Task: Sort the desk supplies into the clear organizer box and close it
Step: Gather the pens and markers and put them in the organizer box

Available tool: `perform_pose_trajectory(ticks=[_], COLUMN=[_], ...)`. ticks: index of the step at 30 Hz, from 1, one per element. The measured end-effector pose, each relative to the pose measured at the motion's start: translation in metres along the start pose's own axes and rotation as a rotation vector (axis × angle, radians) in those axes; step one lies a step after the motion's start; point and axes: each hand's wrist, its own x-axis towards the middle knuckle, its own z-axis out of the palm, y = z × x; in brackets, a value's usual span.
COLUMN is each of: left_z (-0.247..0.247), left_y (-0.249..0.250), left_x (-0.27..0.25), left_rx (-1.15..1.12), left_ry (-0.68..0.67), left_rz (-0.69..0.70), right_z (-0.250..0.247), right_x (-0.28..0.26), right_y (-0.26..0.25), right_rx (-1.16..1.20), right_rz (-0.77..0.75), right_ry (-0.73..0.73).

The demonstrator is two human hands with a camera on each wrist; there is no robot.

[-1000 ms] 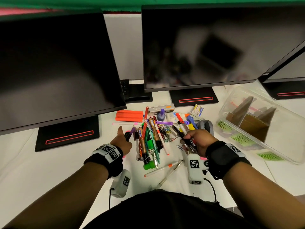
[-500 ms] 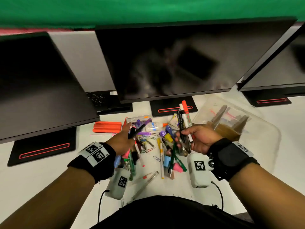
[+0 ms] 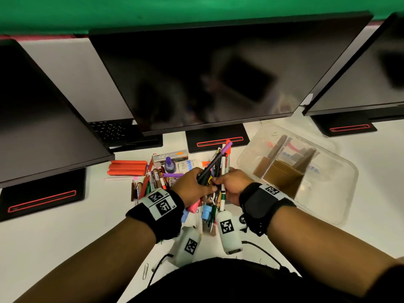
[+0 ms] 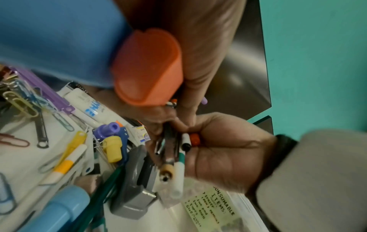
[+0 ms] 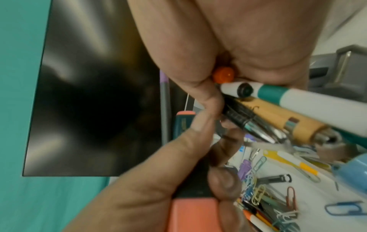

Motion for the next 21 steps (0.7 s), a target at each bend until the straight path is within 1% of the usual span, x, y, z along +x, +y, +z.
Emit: perform_pose_trajectory(ticks=[4, 8, 10, 14, 18, 21], left_z=[-0.001, -0.007, -0.012, -0.023, -0.027, -0.026], left_y=[-0.001, -0.002, -0.003, -0.012, -0.02, -0.023], left_x=[0.003, 0.005, 0.005, 0.005, 0.008, 0.012], left_rx=[0.08, 0.088, 0.134, 0.238, 0.355, 0.354], left_ry=[0.037, 0.0, -0.029, -0.077, -0.029, -0.017], left_rz=[-0.022, -0.02, -0.019, -0.054, -0.068, -0.073], right_z=[0.012, 0.015, 0.011, -0.002, -0.015, -0.031], right_x=[0.005, 0.004, 0.004, 0.002, -0.006, -0.004], right_y=[0.005, 0.005, 0.002, -0.009, -0.022, -0.03], right_rx=[0.047, 0.092, 0.15, 0.124, 0.136, 0.226], right_rz=[-0.028, -0.049, -0.073, -0.125, -0.203, -0.217], right_ry=[0.062, 0.081, 0.094, 0.105, 0.147, 0.24])
